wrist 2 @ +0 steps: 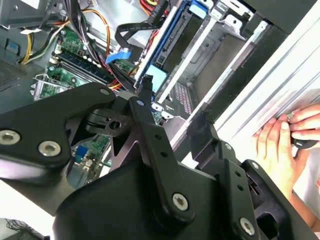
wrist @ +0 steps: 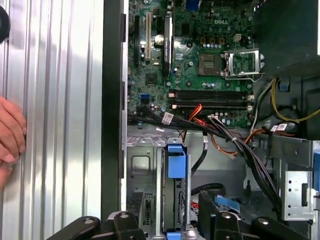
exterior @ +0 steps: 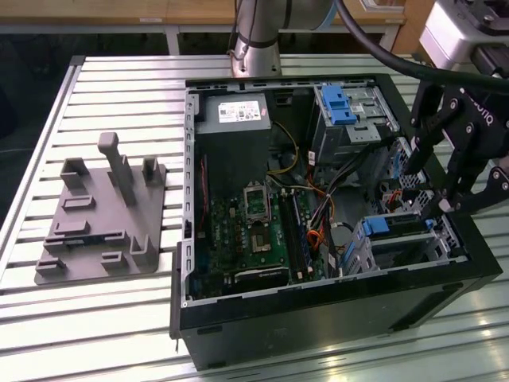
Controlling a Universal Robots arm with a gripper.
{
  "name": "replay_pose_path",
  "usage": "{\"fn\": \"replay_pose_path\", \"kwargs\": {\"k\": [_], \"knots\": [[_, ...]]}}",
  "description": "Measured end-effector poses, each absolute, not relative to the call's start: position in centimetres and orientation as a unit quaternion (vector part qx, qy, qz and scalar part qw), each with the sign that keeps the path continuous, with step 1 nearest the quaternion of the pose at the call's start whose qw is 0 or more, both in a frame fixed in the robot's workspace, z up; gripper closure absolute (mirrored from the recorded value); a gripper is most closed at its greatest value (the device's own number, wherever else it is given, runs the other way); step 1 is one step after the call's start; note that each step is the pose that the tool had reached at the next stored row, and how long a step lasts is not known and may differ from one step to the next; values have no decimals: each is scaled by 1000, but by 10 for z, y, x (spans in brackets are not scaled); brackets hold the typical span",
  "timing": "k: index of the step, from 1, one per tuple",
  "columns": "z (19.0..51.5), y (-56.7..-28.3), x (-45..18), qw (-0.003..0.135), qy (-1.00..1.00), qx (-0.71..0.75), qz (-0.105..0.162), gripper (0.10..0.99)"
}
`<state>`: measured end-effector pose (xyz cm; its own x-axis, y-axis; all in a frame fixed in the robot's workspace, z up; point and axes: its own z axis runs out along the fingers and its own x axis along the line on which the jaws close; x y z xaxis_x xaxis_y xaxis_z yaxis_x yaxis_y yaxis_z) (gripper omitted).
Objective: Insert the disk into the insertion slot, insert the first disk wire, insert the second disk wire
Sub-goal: 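Insert the first disk wire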
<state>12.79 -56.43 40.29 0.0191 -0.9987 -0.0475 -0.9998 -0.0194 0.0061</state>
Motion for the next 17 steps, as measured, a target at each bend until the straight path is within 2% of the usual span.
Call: {"fn": "replay_pose_path", "kwargs": {"k": [6,17], "knots": [[402,-540,128,11,700,-714,16,529],[402,-524,133,-57,699,-711,-51,529]]}}
